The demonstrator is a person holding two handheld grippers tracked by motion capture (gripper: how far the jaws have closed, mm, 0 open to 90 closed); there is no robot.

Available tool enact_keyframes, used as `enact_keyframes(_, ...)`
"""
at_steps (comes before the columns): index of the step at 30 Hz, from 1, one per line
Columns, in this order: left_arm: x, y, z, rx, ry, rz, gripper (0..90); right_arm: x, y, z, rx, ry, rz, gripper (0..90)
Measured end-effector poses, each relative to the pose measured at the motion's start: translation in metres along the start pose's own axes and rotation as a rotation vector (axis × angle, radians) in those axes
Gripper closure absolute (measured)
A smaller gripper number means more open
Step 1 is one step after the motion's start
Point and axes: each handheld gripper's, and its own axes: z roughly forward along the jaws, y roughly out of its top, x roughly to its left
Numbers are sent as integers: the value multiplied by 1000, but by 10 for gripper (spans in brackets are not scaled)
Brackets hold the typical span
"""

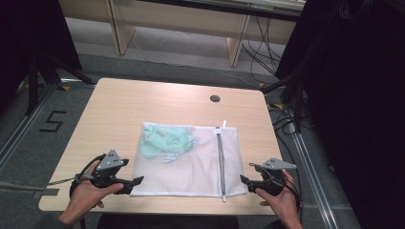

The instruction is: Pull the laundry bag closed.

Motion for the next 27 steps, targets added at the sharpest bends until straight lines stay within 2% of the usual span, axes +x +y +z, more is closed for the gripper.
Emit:
enact_keyframes(2,0,0,0,1,-1,5,168,-1,0,1,1,12,-11,276)
enact_keyframes(3,2,1,-1,18,0,29,167,0,-1,1,-5,5,-40,276)
enact_keyframes(4,1,0,0,12,7,34,167,0,-1,1,-3,8,-39,276)
enact_keyframes(5,1,0,0,12,7,34,167,5,0,0,17,17,10,276)
enact_keyframes(6,0,0,0,5,-2,22,167,5,0,0,17,17,10,276)
enact_keyframes(7,-1,0,1,3,-12,3,167,5,0,1,16,24,-6,276)
enact_keyframes(9,-2,0,2,0,-8,5,167,3,0,1,16,33,-58,276)
enact_keyframes(10,-1,0,2,10,-2,12,167,4,0,2,13,39,-53,277)
enact_keyframes(11,-1,0,2,10,-2,12,166,4,0,3,8,43,-75,277)
enact_keyframes(12,-2,0,2,5,-7,4,165,6,1,2,31,53,-59,277)
enact_keyframes(14,-2,0,3,12,-1,5,164,9,-1,4,15,56,-74,277)
enact_keyframes(15,-1,1,2,27,-6,19,164,8,1,3,33,65,-88,276)
enact_keyframes(16,-3,0,3,-1,-9,1,164,8,0,4,27,68,-96,276)
enact_keyframes(17,-3,0,3,-1,-9,1,165,10,0,5,25,77,-91,270)
enact_keyframes(18,-4,0,3,0,-8,10,165,12,0,5,33,83,-78,265)
enact_keyframes(19,-2,1,2,18,-9,42,165,12,0,5,33,83,-78,265)
enact_keyframes(20,-2,1,2,21,-5,41,165,12,0,6,28,94,-98,265)
enact_keyframes(22,-3,1,3,15,0,41,164,13,0,5,39,103,-93,265)
enact_keyframes(23,-3,1,3,14,-3,41,164,18,-1,7,50,121,-94,274)
enact_keyframes(24,-2,2,3,29,-10,52,164,18,-1,7,56,127,-120,281)
enact_keyframes(25,-2,2,3,29,-10,52,164,18,-1,7,56,127,-120,281)
enact_keyframes(26,-4,1,3,24,-9,38,164,19,0,8,65,143,-132,286)
enact_keyframes(27,-4,2,4,22,-12,45,165,26,-3,11,60,158,-126,313)
